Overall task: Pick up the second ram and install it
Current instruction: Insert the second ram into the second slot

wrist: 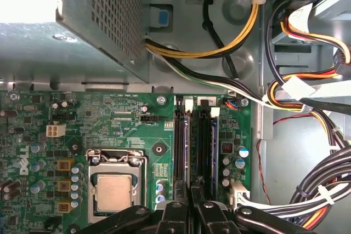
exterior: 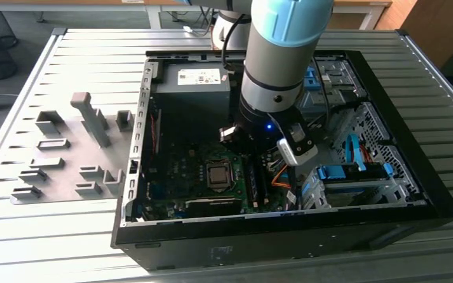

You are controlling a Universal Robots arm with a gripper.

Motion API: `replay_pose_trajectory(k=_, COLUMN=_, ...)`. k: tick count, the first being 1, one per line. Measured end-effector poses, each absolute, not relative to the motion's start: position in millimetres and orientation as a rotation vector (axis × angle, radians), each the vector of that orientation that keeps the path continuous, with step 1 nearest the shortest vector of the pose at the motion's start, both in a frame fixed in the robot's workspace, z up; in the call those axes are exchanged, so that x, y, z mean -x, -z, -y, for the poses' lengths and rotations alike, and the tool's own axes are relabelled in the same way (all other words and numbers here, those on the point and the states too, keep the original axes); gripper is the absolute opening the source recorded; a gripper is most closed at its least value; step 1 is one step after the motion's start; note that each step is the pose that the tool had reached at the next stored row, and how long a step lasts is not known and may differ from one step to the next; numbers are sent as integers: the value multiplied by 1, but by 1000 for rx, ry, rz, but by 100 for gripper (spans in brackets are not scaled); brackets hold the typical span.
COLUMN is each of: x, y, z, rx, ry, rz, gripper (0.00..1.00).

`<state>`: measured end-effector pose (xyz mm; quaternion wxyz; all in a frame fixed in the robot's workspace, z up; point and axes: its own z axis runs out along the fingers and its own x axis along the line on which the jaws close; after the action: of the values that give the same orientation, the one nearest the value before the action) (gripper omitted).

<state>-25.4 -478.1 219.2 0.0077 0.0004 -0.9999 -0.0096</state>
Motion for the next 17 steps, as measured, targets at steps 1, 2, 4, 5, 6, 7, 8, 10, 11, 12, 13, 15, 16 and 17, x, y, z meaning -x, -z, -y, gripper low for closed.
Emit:
replay_pose_trajectory(k=1, x=25, y=-219, z=478, rx=-1, ry=30, rz=3126, gripper=14)
replay_pose_trajectory(k=2, x=25, y=-219, z=478, rx=-1, ry=30, rz=3126, gripper=14)
replay_pose_trajectory(k=4, x=25, y=-218, z=478, rx=-1, ry=30, rz=3126, gripper=14)
replay_pose_trajectory(k=5, x=25, y=-218, z=478, rx=-1, ry=30, rz=3126, gripper=14)
replay_pose_trajectory(k=6, x=25, y=-218, z=478, rx=-1, ry=30, rz=3126, gripper=14)
replay_pose_trajectory(k=7, x=25, y=-218, z=478, rx=-1, ry=30, rz=3126, gripper=14)
replay_pose_trajectory(k=8, x=25, y=-218, z=478, rx=-1, ry=31, rz=3126, gripper=14)
replay_pose_trajectory(k=10, x=25, y=-218, z=478, rx=-1, ry=31, rz=3126, gripper=14)
replay_pose_trajectory(k=11, x=25, y=-218, z=478, rx=-1, ry=30, rz=3126, gripper=14)
replay_pose_trajectory(k=12, x=25, y=-218, z=478, rx=-1, ry=30, rz=3126, gripper=14)
replay_pose_trajectory(k=13, x=25, y=-218, z=479, rx=0, ry=30, rz=3126, gripper=14)
replay_pose_trajectory(k=15, x=25, y=-218, z=479, rx=3, ry=30, rz=3126, gripper=14)
replay_pose_trajectory(k=16, x=25, y=-218, z=479, rx=4, ry=31, rz=3126, gripper=14)
replay_pose_trajectory(k=17, x=25, y=-218, z=479, rx=7, ry=30, rz=3126, gripper=14)
